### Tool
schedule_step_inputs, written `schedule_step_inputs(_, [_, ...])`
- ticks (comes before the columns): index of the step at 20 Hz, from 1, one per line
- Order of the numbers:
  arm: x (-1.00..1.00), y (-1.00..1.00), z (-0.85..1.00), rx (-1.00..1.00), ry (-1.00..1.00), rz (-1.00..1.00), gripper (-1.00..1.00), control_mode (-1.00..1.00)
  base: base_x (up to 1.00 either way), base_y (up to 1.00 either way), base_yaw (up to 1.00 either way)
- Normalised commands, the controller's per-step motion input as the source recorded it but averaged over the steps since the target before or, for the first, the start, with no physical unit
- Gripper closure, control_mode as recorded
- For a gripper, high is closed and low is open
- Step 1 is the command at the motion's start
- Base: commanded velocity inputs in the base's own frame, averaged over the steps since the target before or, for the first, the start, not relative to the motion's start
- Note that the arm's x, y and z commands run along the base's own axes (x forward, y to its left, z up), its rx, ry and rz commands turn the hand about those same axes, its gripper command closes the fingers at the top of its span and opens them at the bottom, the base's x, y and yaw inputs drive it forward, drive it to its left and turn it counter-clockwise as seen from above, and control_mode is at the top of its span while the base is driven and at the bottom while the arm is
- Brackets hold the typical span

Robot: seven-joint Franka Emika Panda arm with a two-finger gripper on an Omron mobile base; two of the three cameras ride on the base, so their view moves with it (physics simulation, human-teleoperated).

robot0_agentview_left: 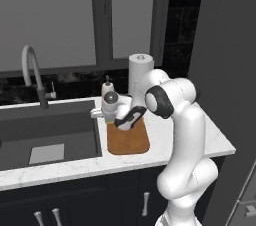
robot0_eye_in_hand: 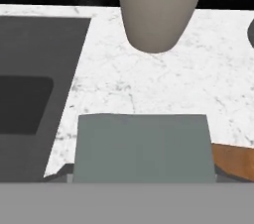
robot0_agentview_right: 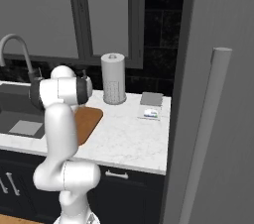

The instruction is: Pick up the sponge from the counter and clean the cutting board by briefly scrubbing or pressing down on the cutting board. Once finished, release the sponge.

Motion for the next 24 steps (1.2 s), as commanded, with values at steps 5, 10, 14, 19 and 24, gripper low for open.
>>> schedule_step_inputs(5, [-0.55, 0.00, -0.03, 0.01, 0.00, 0.00, 1.00, -1.00, 0.00, 0.00, 0.00])
schedule_step_inputs(10, [-0.53, 0.00, -0.23, 0.00, 0.00, 0.00, 1.00, -1.00, 0.00, 0.00, 0.00])
schedule_step_inputs(14, [-0.56, 0.01, -0.34, 0.01, 0.00, -0.01, 1.00, -1.00, 0.00, 0.00, 0.00])
schedule_step_inputs(19, [-0.75, 0.00, -0.37, 0.00, 0.00, -0.03, 1.00, -1.00, 0.00, 0.00, 0.00])
schedule_step_inputs(24, [-0.79, 0.07, -0.36, 0.00, 0.00, -0.04, 1.00, -1.00, 0.00, 0.00, 0.00])
